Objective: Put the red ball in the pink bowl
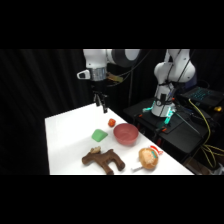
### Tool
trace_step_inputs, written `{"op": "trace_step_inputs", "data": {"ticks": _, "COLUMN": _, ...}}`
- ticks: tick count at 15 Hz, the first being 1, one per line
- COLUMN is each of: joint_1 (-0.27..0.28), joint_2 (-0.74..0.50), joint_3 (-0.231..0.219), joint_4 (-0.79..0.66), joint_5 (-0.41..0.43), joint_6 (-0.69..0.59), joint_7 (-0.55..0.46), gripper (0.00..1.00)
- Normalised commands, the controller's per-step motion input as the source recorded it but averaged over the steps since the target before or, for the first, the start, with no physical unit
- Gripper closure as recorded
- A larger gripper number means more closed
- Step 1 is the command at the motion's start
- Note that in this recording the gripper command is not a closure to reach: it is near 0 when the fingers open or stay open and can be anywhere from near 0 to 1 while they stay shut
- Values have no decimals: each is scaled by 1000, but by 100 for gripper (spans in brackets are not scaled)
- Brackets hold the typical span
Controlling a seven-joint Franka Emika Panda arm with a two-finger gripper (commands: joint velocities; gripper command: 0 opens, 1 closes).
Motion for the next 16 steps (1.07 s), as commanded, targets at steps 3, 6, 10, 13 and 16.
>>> {"op": "trace_step_inputs", "data": {"ticks": 3, "joint_1": -118, "joint_2": -346, "joint_3": -103, "joint_4": -425, "joint_5": 123, "joint_6": 272, "joint_7": -136, "gripper": 0}}
{"op": "trace_step_inputs", "data": {"ticks": 6, "joint_1": -99, "joint_2": -211, "joint_3": -99, "joint_4": -394, "joint_5": 134, "joint_6": 448, "joint_7": -121, "gripper": 0}}
{"op": "trace_step_inputs", "data": {"ticks": 10, "joint_1": -86, "joint_2": -56, "joint_3": -81, "joint_4": -298, "joint_5": 131, "joint_6": 537, "joint_7": -51, "gripper": 0}}
{"op": "trace_step_inputs", "data": {"ticks": 13, "joint_1": -54, "joint_2": -27, "joint_3": -42, "joint_4": -240, "joint_5": 108, "joint_6": 404, "joint_7": 33, "gripper": 0}}
{"op": "trace_step_inputs", "data": {"ticks": 16, "joint_1": -29, "joint_2": -16, "joint_3": -14, "joint_4": -261, "joint_5": 64, "joint_6": 368, "joint_7": 79, "gripper": 0}}
